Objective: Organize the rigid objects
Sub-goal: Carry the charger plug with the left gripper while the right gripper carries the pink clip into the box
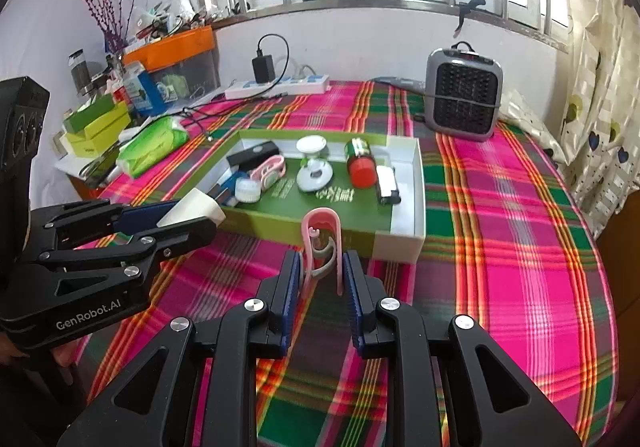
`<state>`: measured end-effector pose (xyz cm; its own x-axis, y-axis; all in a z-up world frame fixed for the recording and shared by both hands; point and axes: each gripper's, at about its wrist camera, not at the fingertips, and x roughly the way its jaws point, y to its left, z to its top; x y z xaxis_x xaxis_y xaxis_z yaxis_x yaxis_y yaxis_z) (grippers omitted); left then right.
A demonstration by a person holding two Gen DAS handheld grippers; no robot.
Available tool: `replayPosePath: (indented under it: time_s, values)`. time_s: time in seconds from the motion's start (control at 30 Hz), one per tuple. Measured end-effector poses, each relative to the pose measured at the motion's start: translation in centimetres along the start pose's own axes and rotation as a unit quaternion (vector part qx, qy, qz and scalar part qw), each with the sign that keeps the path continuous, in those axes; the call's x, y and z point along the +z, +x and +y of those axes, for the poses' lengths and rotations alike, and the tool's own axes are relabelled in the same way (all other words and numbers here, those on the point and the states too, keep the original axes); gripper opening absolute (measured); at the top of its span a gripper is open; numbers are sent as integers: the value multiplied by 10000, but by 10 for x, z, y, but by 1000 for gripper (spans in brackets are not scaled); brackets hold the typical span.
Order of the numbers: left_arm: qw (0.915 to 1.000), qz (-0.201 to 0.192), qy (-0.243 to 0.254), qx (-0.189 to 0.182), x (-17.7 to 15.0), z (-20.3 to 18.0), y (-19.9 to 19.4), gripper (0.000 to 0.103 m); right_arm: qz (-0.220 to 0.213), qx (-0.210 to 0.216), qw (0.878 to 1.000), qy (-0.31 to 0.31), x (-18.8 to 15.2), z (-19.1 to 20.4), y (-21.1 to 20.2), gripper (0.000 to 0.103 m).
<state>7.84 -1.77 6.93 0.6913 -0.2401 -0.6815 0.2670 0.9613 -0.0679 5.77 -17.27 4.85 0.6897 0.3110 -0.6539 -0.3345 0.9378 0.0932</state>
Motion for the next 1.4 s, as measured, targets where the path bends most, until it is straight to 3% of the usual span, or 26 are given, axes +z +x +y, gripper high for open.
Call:
replayPosePath:
  time_s: [0.6, 1.4]
  values:
    - [9997, -82, -199, 96, 32, 19, 24, 32, -149, 28, 9999, 38, 38, -12, 19, 23]
    - [9986, 433, -257, 141, 36, 24, 84, 32, 536, 284, 9982, -18, 51, -29, 84, 23]
